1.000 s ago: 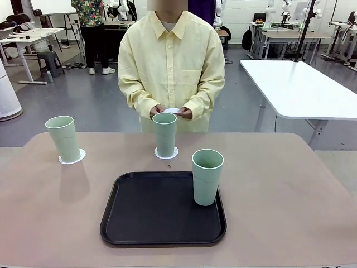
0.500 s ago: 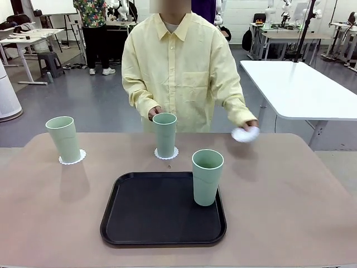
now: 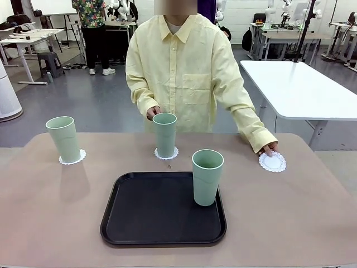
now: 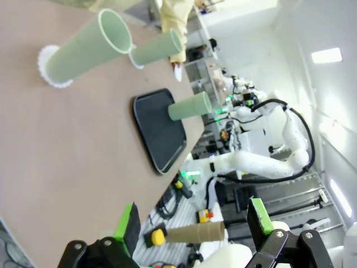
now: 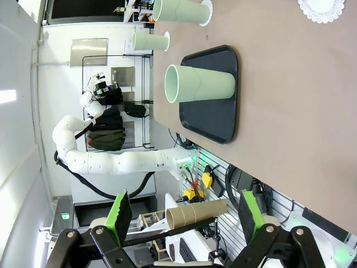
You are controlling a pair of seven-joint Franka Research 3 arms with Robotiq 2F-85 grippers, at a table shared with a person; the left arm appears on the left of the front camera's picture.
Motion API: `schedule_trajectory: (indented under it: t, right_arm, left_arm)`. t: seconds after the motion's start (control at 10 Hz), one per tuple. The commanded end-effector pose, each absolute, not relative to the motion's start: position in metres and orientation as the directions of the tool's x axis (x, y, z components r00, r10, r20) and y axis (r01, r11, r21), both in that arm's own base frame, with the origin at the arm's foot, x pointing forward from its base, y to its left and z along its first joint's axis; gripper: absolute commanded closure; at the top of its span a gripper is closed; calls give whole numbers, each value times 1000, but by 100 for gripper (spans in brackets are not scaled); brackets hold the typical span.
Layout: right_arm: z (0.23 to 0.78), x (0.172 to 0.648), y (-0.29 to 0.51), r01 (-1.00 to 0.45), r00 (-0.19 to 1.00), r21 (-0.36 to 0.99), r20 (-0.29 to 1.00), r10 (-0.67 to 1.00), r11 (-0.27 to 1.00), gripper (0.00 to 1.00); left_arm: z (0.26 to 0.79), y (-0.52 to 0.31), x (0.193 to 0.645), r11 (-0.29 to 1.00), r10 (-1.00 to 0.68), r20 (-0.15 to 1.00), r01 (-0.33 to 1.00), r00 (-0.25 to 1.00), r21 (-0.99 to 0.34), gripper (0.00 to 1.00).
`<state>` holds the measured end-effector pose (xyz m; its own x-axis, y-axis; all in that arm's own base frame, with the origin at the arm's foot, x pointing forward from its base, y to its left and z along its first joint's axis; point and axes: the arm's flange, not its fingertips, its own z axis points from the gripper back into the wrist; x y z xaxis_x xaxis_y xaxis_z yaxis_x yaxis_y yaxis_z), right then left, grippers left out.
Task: Place coasters on the table and set cups on them.
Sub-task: Take one Reusable plastic cup from the Flat Tray and place it on a coaster set by the human.
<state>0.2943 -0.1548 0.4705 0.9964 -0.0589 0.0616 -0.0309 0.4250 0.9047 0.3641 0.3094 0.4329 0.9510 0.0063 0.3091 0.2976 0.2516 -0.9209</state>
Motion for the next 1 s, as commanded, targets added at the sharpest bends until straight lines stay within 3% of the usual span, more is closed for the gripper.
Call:
schedule_trajectory:
  t: [0.0, 0.6, 0.9]
  right_arm:
    - [471, 294, -155, -40, 996, 909, 69, -56, 416, 0]
    - [470, 294, -155, -31, 996, 905, 62, -59, 425, 0]
    - [495, 330, -124, -220, 974, 790, 210, 84, 572, 0]
  left_arm:
    - [434, 311, 362, 253, 9, 309, 296, 951, -921, 0]
    - [434, 311, 362, 253, 9, 309, 296, 951, -921, 0]
    - [434, 311, 362, 253, 9, 309, 296, 951, -921, 0]
